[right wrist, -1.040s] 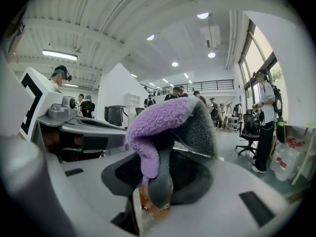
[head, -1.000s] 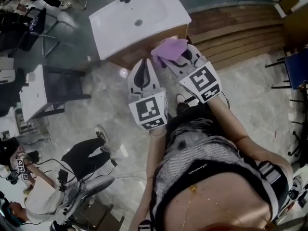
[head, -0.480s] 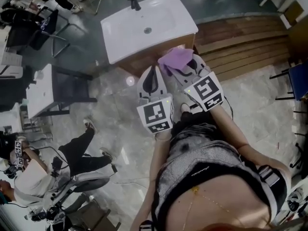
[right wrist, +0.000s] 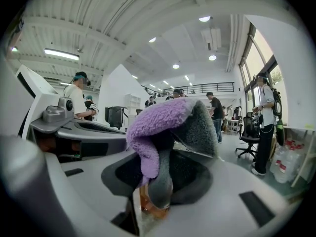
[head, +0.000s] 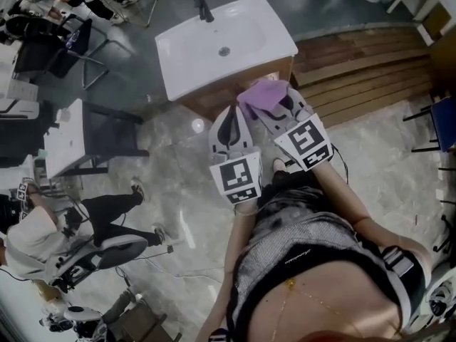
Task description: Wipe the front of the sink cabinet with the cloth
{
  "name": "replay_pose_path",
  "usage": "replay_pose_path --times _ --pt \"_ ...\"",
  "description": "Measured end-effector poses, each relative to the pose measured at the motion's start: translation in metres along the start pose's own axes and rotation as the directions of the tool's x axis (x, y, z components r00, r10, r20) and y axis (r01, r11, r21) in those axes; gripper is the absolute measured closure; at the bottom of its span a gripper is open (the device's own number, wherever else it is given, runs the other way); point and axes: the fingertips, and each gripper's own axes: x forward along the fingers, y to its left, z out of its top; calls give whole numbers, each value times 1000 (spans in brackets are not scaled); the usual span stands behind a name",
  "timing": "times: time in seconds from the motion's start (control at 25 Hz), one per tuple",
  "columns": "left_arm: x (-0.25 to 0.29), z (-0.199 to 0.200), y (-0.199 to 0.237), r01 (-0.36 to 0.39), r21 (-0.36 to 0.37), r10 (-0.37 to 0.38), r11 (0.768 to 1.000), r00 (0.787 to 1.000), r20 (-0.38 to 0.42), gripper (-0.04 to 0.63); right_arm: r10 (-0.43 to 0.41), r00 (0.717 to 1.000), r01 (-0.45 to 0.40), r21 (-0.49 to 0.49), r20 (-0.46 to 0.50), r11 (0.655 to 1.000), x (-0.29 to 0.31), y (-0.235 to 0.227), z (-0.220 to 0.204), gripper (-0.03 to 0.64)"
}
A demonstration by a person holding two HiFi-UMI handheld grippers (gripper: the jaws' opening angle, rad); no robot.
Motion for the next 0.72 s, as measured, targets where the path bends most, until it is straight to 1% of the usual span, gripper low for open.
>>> replay_pose_path --times 0.72 --pt "9 -3 -5 19 -11 -19 1000 1000 -4 595 13 1000 -14 -22 -22 1000 0 -3 -4 433"
